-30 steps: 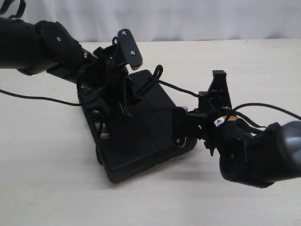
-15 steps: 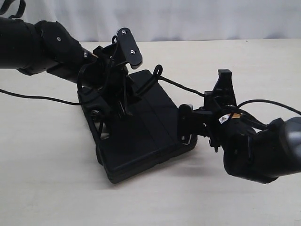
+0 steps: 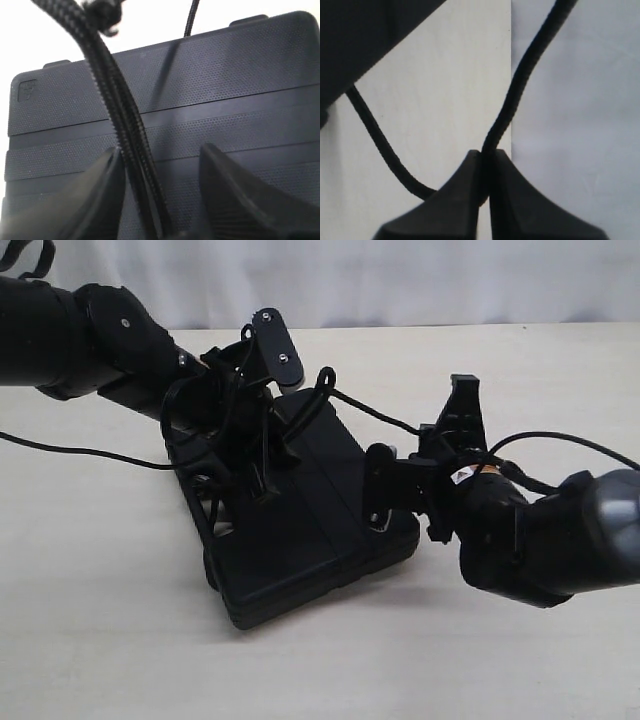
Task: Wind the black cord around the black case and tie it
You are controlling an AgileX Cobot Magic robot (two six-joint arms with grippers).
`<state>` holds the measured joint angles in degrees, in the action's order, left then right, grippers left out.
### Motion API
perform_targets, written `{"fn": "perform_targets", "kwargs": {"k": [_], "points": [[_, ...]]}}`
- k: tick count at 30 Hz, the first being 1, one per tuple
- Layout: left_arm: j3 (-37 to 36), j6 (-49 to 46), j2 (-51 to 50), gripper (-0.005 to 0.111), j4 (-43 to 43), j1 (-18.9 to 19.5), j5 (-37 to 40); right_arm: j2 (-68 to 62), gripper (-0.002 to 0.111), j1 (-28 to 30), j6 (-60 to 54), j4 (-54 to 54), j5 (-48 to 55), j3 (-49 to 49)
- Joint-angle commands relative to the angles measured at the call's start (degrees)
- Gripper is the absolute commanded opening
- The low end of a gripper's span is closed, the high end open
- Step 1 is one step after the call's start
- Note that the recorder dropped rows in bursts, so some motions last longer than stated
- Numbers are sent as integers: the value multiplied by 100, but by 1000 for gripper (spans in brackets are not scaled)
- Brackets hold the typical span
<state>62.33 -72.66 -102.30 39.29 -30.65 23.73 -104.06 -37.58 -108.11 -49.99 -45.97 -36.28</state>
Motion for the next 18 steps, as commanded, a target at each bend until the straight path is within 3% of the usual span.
{"fn": "perform_targets", "kwargs": {"k": [1,11,14,18], "points": [[19,4,1,44,45,-10,17,-49,4,25,-533,-199,91,-31],[19,-9,1,44,58,-9,112,-253,4,260,-540,-965,2,-528],[19,-118,1,44,58,-23,112,-253,4,260,-622,-763,162,-572],[19,-263,1,44,40,-299,-366,-253,4,260,-842,-766,534,-572]]}}
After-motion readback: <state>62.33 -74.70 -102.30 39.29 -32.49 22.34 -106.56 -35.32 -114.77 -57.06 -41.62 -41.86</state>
